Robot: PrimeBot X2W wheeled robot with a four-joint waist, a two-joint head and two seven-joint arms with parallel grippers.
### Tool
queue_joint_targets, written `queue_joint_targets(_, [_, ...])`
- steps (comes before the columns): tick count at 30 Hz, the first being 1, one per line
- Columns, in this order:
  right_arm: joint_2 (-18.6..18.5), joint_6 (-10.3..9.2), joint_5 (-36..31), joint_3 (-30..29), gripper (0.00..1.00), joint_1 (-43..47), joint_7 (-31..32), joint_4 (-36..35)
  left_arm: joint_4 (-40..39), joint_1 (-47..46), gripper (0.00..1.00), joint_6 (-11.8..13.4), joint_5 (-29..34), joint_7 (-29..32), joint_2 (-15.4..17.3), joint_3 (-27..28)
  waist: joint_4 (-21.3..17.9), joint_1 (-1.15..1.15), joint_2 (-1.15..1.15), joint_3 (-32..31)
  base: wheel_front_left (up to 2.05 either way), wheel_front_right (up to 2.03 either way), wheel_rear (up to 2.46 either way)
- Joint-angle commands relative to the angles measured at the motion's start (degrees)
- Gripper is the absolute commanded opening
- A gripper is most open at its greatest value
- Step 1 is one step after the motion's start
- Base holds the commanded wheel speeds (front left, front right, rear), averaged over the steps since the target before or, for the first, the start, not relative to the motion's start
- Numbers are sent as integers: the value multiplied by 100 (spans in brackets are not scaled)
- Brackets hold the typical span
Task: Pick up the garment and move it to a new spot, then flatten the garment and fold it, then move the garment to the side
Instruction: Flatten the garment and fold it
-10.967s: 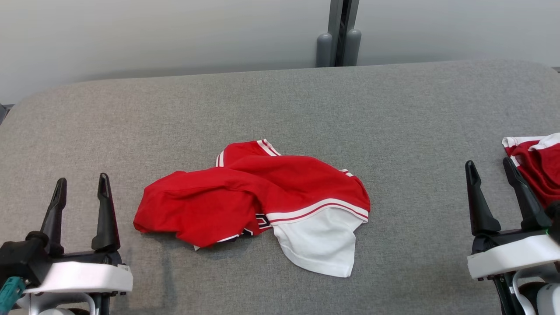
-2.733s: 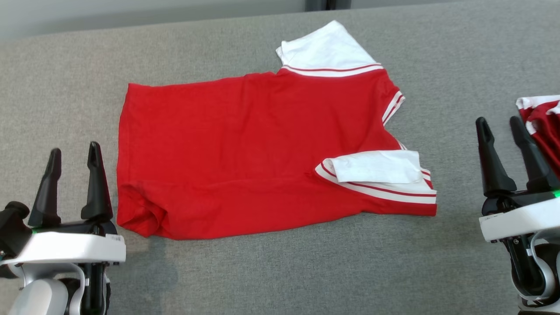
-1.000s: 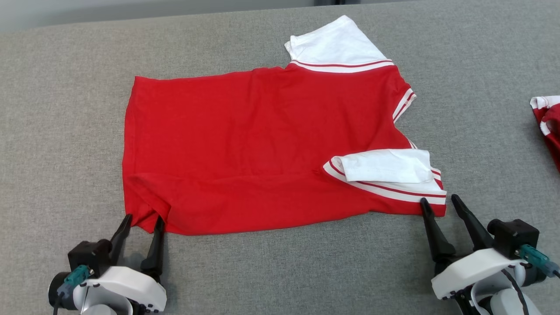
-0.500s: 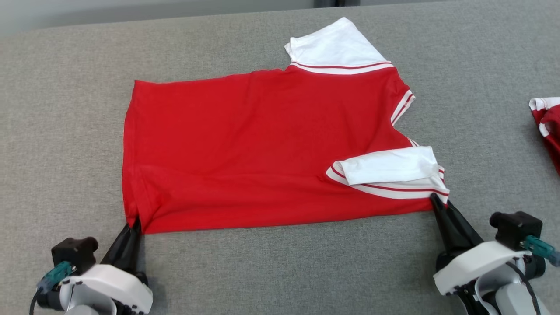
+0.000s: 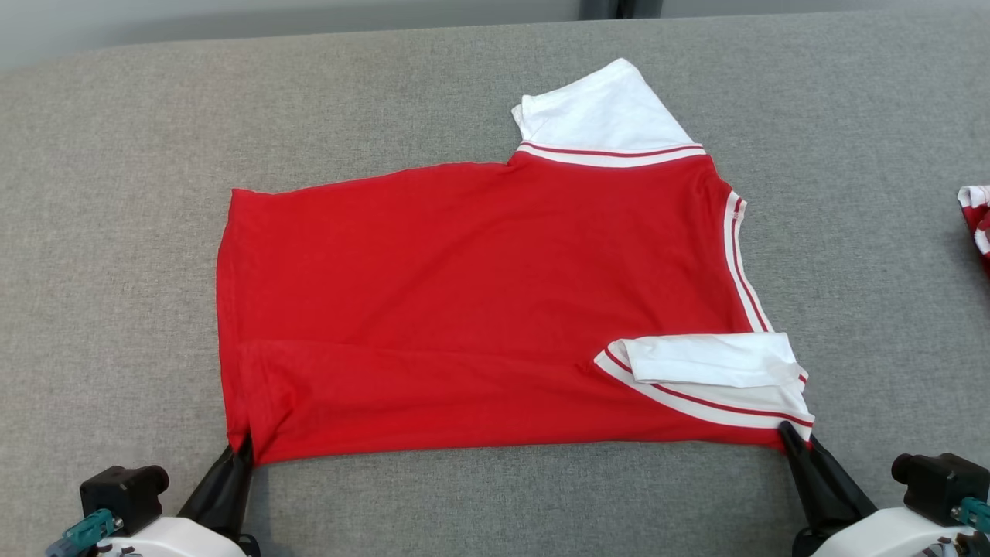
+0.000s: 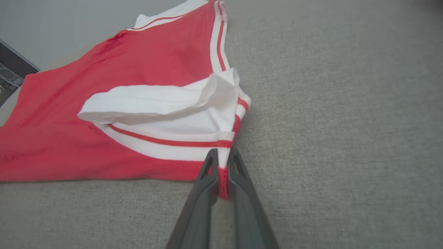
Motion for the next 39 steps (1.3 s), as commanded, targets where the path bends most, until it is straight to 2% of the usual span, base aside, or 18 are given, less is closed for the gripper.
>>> queue_joint_targets(1, [4,-4,-21,-48,0,41,29,-20,-17,-1,14,23,-51,11,11,8,-9,0,0,-4,0,0,0])
queue_joint_targets(2, [28,-4,-44,-63,0,63,56,-47,-5,12,73,63,-45,66,0,-9,-24,0,0,-16,0,0,0])
queue_joint_targets(3, [46,-4,-71,-91,32,67,65,-75,-29,0,100,87,-14,43,-14,-13,-38,0,0,-20,0,0,0])
queue_joint_targets(4, [72,-4,-79,-99,100,71,85,-84,-67,-32,100,109,-13,-4,-55,-4,-55,0,0,-30,0,0,0])
queue_joint_targets(11, [23,-3,-292,-275,100,-139,-108,-417,-510,-199,100,449,72,-471,-242,220,-174,0,0,-171,0,0,0])
queue_joint_targets(19, [-47,-3,-740,-522,100,-765,-742,-991,-1156,-602,100,896,556,-835,-162,418,-287,0,0,-400,0,0,0])
queue_joint_targets(25, [-71,-3,-958,-571,100,-1070,-787,-999,-1237,-777,100,981,825,-769,-16,330,-292,0,0,-524,0,0,0])
queue_joint_targets(31, [-40,-3,-972,-563,100,-1128,-783,-966,-1248,-734,100,1032,852,-686,-33,253,-256,0,0,-511,0,0,0])
queue_joint_targets(39, [-42,-3,-845,-499,100,-1282,-802,-984,-1040,-1261,100,954,792,-524,106,309,-288,0,0,-256,0,0,0])
